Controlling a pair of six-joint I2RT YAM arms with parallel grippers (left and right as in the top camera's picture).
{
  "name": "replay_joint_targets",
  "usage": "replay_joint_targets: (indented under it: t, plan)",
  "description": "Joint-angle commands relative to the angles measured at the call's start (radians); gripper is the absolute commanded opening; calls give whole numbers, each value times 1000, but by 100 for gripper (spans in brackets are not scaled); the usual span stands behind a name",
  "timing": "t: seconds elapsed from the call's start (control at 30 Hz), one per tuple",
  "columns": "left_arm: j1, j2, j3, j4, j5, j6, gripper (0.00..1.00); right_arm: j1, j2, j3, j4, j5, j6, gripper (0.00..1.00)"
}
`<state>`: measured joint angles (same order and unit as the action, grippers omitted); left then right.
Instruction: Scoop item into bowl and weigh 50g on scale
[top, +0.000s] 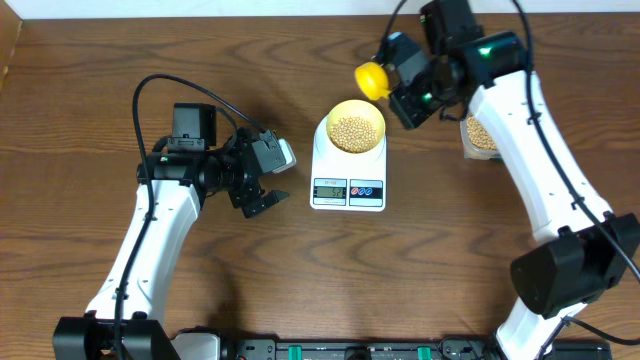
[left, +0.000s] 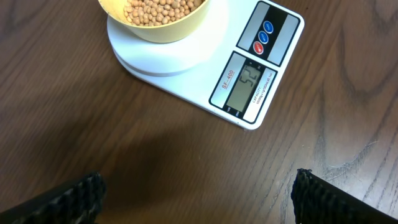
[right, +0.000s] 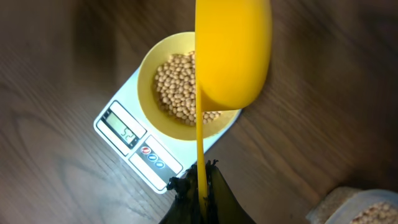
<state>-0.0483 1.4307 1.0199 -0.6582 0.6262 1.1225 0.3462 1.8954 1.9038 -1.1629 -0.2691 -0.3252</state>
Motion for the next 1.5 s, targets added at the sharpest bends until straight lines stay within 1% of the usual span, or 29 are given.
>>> replay_joint_targets:
  t: [0.0,0.1,0.33,0.7,1.1,1.27,1.47]
  plan:
    - [3,-13,3,-4,16,-9,98,47,3,6,-3,97,-95,1]
    - [3,-13,3,-4,16,-9,98,62,7,-17,7,118,-117,1]
    - [3,-13,3,-4,16,-9,97,73,35,-74,44,121,-118,1]
    - [3,-13,3,-4,16,-9,97,75,110,-80,56,101,-118,1]
    - [3,-13,3,-4,16,-9,97,77,121,-102,60,101,-122,1]
    - [3,-13,3,-4,16,-9,98,95,121,-122,55,103,-144,1]
    - [3,-13,3,-4,16,-9,98,101,121,-136,64,148,-144,1]
